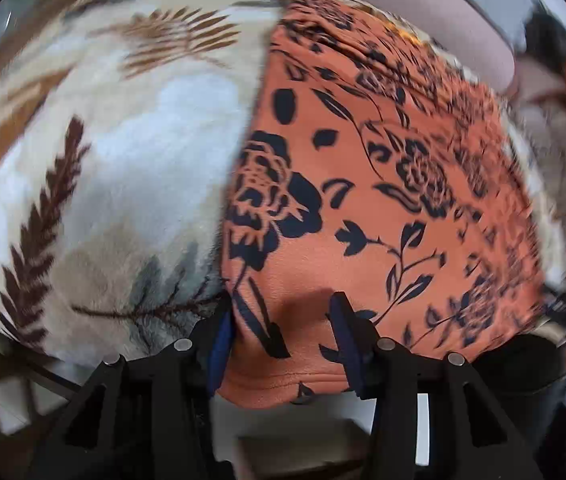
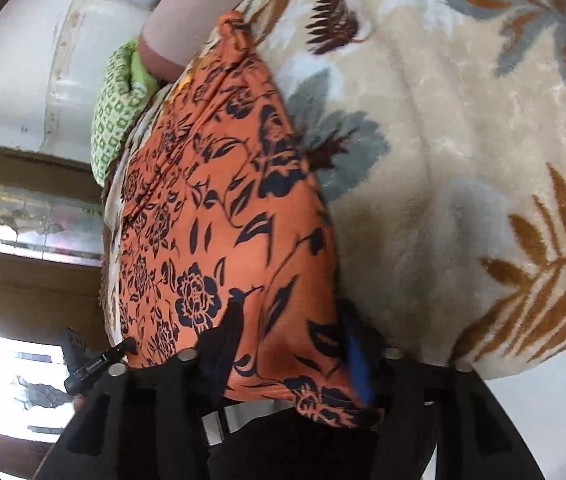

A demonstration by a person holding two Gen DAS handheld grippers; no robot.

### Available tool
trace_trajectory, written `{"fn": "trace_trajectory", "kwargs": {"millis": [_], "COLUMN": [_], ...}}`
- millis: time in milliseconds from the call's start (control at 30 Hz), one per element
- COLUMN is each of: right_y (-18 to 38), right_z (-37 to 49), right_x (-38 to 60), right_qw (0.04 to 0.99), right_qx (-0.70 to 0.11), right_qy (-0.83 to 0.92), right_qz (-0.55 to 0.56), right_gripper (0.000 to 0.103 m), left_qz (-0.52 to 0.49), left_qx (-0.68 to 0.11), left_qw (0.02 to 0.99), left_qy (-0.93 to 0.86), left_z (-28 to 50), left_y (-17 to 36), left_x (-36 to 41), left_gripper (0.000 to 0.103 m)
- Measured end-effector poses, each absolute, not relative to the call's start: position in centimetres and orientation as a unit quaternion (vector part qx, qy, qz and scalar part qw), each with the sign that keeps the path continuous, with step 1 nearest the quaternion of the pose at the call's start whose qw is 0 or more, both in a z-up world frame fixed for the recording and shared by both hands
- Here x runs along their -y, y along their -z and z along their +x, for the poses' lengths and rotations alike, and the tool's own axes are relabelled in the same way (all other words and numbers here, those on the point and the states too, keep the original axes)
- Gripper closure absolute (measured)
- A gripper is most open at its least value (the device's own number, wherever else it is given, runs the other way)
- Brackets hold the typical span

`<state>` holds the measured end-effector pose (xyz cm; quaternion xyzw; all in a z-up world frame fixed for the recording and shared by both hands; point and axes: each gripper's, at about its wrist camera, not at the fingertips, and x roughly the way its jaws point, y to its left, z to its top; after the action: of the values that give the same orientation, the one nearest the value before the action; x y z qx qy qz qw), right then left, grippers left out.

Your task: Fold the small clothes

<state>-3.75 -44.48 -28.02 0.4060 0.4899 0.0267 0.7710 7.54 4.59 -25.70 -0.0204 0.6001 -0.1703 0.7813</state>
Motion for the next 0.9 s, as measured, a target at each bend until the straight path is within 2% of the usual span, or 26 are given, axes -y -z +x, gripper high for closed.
{"fn": "trace_trajectory", "kwargs": {"millis": [33, 67, 100, 133, 167, 200, 233, 367, 633, 900], "right_y": [28.0, 27.9, 27.8, 27.6, 27.4, 27.2, 27.0, 24.5, 18.8, 16.5], "right_z": [-3.6, -3.4, -3.3, -3.1, -3.0, -2.9, -2.9, -2.7, -0.6, 6.7], "right_x": [44.1, 43.8, 43.5, 43.3, 42.9, 42.5, 42.3, 41.1, 42.8, 46.4], "right_qw": [0.775, 0.778, 0.783, 0.786, 0.791, 0.793, 0.794, 0.813, 0.825, 0.825], "right_qx": [-0.494, -0.497, -0.501, -0.507, -0.518, -0.525, -0.523, -0.497, -0.377, -0.297], "right_qy": [-0.024, -0.021, -0.02, -0.016, -0.007, -0.004, -0.013, -0.04, -0.125, -0.116], "right_qz": [0.394, 0.384, 0.368, 0.353, 0.326, 0.309, 0.31, 0.299, 0.402, 0.466], "right_gripper": [0.05, 0.05, 0.052, 0.061, 0.08, 0.089, 0.093, 0.094, 0.094, 0.094], "left_qz": [-0.006, 0.008, 0.013, 0.006, -0.008, -0.017, -0.029, -0.066, -0.14, -0.179], "left_qx": [-0.594, -0.588, -0.585, -0.583, -0.584, -0.585, -0.585, -0.572, -0.522, -0.509], "left_qw": [0.787, 0.792, 0.795, 0.796, 0.796, 0.794, 0.793, 0.791, 0.796, 0.79], "left_qy": [0.167, 0.16, 0.158, 0.16, 0.161, 0.162, 0.168, 0.208, 0.273, 0.29], "left_z": [7.4, 7.3, 7.4, 7.5, 7.8, 8.0, 8.2, 8.8, 11.6, 20.2], "left_y": [25.6, 25.5, 25.5, 25.5, 25.3, 25.3, 25.1, 23.0, 16.2, 13.2], "left_x": [-4.2, -3.9, -4.0, -3.9, -4.3, -4.4, -4.7, -5.2, -6.1, -5.7], "left_gripper": [0.063, 0.077, 0.086, 0.09, 0.095, 0.096, 0.096, 0.096, 0.096, 0.096]}}
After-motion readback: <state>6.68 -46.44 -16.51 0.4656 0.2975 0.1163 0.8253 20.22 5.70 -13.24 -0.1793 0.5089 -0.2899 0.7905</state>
